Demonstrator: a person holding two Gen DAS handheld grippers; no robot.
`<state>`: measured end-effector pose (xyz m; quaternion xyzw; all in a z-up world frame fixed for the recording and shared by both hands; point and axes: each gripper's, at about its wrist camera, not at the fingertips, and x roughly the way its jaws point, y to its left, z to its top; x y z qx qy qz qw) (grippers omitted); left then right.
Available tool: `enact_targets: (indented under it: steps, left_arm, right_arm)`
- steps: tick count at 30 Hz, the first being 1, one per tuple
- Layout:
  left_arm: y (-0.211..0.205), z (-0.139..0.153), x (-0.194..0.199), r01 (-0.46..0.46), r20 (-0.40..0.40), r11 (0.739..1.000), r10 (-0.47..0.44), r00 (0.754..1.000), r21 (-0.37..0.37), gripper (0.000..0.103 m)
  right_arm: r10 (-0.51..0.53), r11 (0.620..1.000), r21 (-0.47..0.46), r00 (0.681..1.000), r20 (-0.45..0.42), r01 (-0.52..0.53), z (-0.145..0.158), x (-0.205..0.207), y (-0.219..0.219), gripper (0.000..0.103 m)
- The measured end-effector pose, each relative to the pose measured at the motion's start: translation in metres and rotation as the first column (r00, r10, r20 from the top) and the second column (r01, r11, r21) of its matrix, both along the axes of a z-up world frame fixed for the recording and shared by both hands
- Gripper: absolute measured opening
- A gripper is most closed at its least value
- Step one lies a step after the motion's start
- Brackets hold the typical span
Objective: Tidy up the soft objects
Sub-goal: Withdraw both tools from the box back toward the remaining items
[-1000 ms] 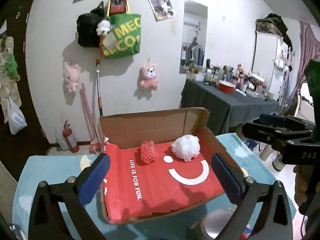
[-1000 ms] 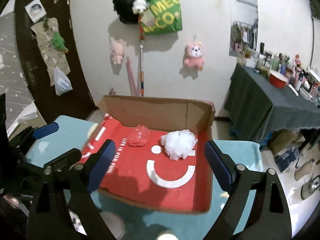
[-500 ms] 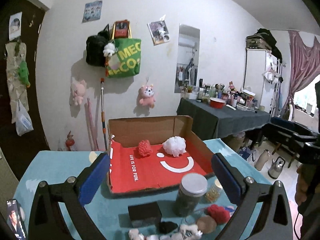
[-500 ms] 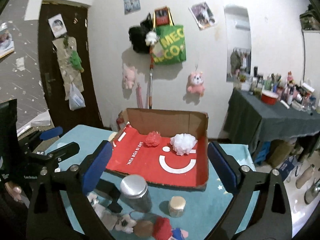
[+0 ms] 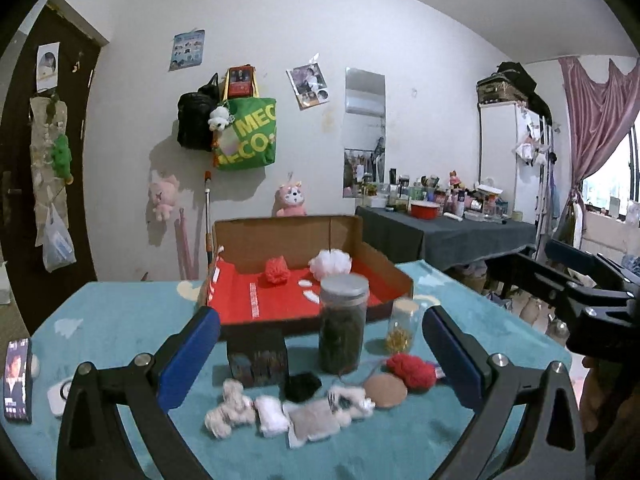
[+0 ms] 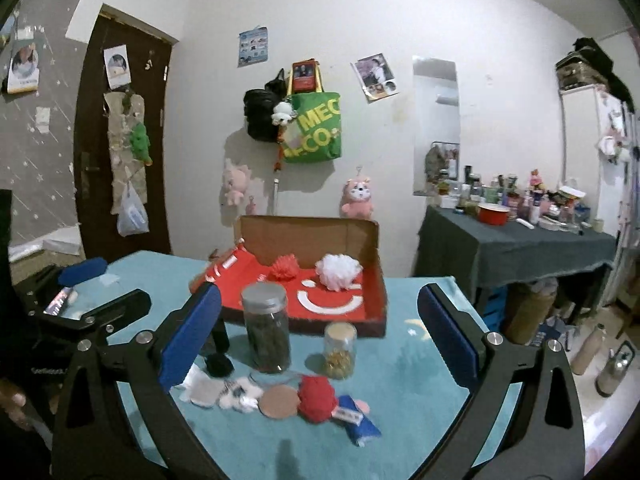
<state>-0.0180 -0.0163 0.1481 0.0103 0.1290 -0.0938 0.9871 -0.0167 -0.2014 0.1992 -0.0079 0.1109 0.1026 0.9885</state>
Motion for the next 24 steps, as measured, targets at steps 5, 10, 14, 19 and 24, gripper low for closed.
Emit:
enact_targets:
  steps: [5,10,14,19,24]
  left_arm:
    - [0.001,-0.028,-0.007,-0.018,-0.012,1.0,0.018,1.0,0.0,0.103]
    - [0.002,-0.056,-0.001,-0.024,-0.069,1.0,0.023,0.997,-0.016,0.103]
    - [0.007,-0.074,0.005,-0.042,-0.107,0.998,0.037,0.994,-0.04,0.103]
    - [0.008,-0.088,0.013,-0.069,-0.134,0.998,0.067,0.989,-0.012,0.103]
    - [0.009,-0.1,0.021,-0.079,-0.17,0.997,0.077,0.982,-0.008,0.103]
  right_arm:
    - [-0.039,0.999,0.021,0.999,-0.008,0.039,-0.032,-0.01,-0.003,0.1]
    - [-0.062,0.998,0.011,0.998,-0.027,0.062,-0.063,-0.01,-0.002,0.1]
    - [-0.05,0.998,0.03,0.996,-0.069,0.052,-0.084,-0.004,-0.002,0.1]
    - [-0.056,0.998,0.016,0.99,-0.13,0.058,-0.111,0.007,-0.001,0.1]
    - [-0.064,0.998,0.005,0.983,-0.17,0.066,-0.132,0.015,0.003,0.1]
